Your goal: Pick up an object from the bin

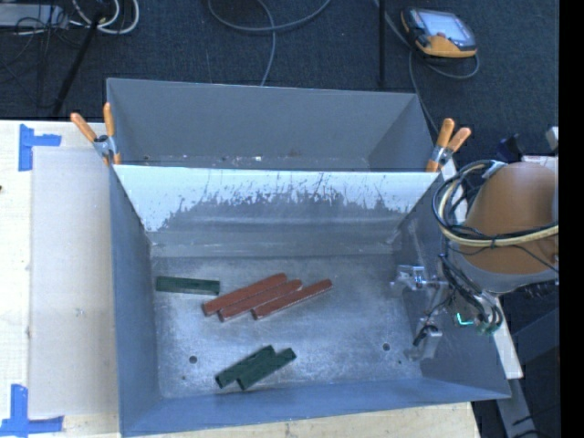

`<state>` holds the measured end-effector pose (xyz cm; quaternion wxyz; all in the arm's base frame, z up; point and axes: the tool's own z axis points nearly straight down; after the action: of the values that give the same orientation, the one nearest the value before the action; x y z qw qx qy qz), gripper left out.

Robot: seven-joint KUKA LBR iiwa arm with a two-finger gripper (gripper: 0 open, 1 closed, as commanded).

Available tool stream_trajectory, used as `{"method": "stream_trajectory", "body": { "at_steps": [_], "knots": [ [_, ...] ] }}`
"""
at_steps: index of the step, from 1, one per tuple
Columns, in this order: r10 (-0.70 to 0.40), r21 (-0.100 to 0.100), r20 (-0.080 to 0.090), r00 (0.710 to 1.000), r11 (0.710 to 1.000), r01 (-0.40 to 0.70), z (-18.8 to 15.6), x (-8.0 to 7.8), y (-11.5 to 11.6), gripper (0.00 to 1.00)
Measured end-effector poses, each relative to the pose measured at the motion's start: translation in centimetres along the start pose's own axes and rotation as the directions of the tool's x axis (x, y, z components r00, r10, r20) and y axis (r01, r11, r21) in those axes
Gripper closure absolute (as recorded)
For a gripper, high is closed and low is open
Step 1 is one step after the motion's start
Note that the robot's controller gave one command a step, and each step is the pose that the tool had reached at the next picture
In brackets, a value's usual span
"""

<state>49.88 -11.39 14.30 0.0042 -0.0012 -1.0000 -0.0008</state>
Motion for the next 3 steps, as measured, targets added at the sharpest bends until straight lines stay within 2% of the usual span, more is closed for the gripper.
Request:
{"method": "stream_trajectory", "body": {
  "at_steps": [1, 2, 3],
  "knots": [
    [-0.162, -0.001, 0.008, 0.987, 0.987, 0.162, 7.6, -5.8, 8.3, 0.0],
    [-0.11, -0.002, 0.012, 0.994, 0.994, 0.11, 4.1, -6.5, 15.4, 0.0],
    [-0.214, 0.001, 0.01, 0.977, 0.977, 0.214, 4.3, -7.3, 20.4, 0.0]
  ]
}}
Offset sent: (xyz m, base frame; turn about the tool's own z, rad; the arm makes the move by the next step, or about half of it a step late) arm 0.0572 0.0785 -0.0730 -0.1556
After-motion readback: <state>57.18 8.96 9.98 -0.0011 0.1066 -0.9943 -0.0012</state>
